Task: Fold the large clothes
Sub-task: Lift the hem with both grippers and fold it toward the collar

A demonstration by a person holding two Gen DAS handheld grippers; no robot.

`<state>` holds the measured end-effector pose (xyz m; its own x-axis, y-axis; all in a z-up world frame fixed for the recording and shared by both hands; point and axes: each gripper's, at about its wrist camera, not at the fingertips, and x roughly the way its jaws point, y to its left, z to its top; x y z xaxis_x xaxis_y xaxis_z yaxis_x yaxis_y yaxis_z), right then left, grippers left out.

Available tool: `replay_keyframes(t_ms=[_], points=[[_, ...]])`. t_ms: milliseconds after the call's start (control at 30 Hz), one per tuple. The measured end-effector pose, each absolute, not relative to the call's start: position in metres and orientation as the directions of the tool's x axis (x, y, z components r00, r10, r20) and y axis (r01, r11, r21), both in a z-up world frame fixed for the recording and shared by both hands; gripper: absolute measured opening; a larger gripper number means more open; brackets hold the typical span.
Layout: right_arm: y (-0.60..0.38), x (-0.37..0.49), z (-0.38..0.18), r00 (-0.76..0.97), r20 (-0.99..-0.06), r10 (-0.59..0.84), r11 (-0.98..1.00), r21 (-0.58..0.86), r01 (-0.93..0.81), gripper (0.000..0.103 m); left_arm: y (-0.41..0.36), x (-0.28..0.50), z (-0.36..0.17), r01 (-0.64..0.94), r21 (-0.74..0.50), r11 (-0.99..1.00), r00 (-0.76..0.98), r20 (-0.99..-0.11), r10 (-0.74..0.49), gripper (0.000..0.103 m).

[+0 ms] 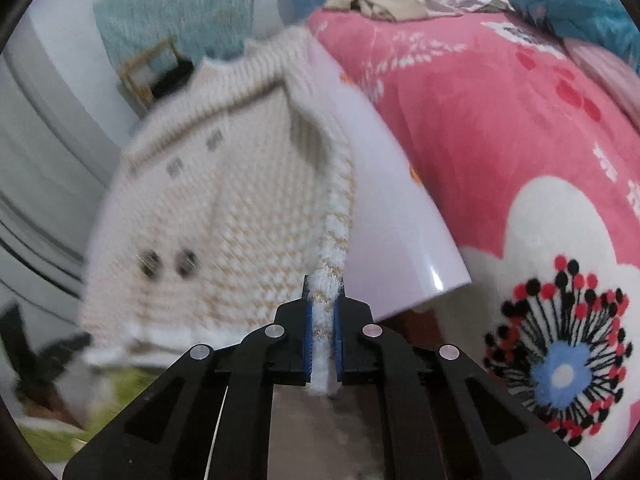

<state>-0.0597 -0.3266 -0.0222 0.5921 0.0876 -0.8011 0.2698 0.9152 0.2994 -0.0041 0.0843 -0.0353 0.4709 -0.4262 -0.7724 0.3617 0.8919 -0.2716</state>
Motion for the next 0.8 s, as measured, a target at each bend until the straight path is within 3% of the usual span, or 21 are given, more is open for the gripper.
replay_keyframes(t_ms=[133, 300, 500, 800], points=[[-0.346, -0.06, 0.004, 0.714, -0.659, 0.235, 0.816, 0.533, 0.223, 0.006, 0.093, 0.008, -0.006, 0.352, -0.294, 0.889, 0.541, -0.711, -0.45, 0.007], [-0.353, -0.035, 0.019, 0.792, -0.534, 0.296, 0.732, 0.659, 0.171, 0.006, 0.103, 0.037, 0.019, 0.332, -0.328, 0.884, 0.605, -0.645, -0.467, 0.007], [-0.36, 0.009, 0.029, 0.829, -0.476, 0.293, 0.699, 0.698, 0.155, 0.006, 0.115, 0.097, 0.03, 0.274, -0.407, 0.872, 0.635, -0.605, -0.481, 0.007], [-0.371, 0.104, 0.009, 0.818, -0.494, 0.293, 0.688, 0.704, 0.178, 0.006, 0.129, 0.199, -0.003, 0.162, -0.497, 0.853, 0.558, -0.667, -0.494, 0.008]])
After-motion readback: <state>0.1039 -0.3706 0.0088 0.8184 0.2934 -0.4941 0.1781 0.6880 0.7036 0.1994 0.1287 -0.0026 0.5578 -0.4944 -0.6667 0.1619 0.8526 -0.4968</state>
